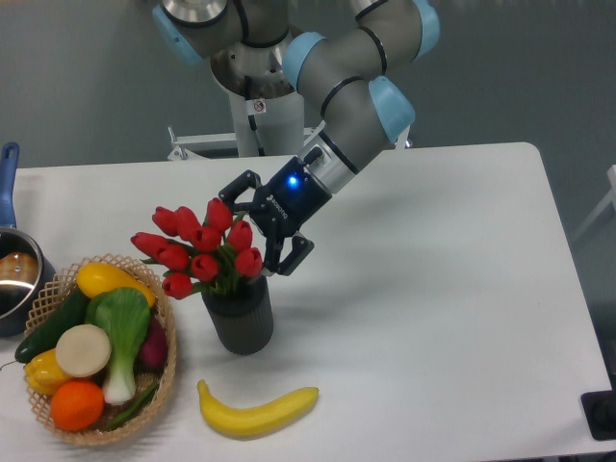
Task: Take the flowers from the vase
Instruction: 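Close the gripper on the tulip stems just above the vase rim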
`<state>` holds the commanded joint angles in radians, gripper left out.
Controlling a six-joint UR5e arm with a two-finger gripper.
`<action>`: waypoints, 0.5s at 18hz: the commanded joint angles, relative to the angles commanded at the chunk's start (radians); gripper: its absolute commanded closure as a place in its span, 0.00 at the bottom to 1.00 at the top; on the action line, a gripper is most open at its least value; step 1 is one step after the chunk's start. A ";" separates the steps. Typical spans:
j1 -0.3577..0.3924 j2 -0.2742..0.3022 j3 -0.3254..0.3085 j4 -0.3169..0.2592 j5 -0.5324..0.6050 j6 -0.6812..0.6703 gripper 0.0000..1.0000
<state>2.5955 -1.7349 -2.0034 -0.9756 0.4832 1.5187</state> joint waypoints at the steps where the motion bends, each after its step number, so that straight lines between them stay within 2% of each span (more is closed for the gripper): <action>1: -0.002 -0.006 0.005 0.002 -0.003 -0.002 0.00; 6: -0.017 -0.031 0.029 0.015 -0.003 -0.028 0.01; 9: -0.018 -0.038 0.029 0.040 -0.003 -0.029 0.21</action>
<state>2.5771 -1.7733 -1.9742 -0.9358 0.4801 1.4895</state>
